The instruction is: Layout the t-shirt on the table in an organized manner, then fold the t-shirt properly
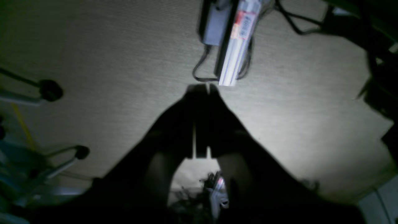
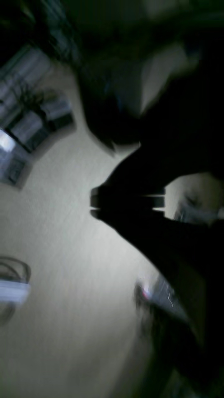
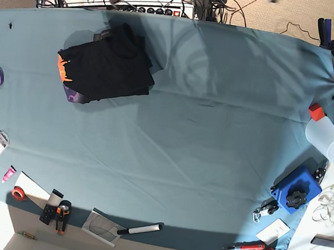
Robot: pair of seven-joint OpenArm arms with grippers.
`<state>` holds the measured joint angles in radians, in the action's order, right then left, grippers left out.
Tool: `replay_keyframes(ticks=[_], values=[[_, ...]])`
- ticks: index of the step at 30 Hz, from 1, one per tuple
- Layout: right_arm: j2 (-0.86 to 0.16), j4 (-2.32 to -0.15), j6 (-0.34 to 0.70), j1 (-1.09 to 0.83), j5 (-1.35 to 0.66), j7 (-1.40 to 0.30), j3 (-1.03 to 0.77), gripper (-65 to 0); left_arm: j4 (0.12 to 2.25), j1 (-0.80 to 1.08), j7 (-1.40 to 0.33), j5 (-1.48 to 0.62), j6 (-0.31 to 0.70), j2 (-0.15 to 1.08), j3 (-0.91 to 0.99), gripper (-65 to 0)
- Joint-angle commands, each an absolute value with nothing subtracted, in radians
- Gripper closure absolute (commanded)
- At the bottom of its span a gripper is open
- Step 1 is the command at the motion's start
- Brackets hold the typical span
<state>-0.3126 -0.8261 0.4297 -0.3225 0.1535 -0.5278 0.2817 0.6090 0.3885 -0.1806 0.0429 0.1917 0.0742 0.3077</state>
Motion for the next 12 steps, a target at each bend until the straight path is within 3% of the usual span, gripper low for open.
replay_keyframes(ticks=[1, 6, 12], values=[[-0.327, -0.818, 0.398, -0.321, 0.18, -0.498, 0.303, 0.0, 0.592, 0.381, -0.152, 0.058, 0.199, 0.06, 0.307, 0.0], [-0.327, -0.796, 0.249, -0.313, 0.299, -0.422, 0.4, 0.0, 0.56, 0.327, -0.111, 0.094, 0.208, 0.028, 0.307, 0.0], [-0.327, -0.797, 0.236, -0.313, 0.322, -0.378, 0.411, 0.0, 0.561, 0.324, -0.111, 0.093, 0.206, 0.011, 0.307, 0.0]])
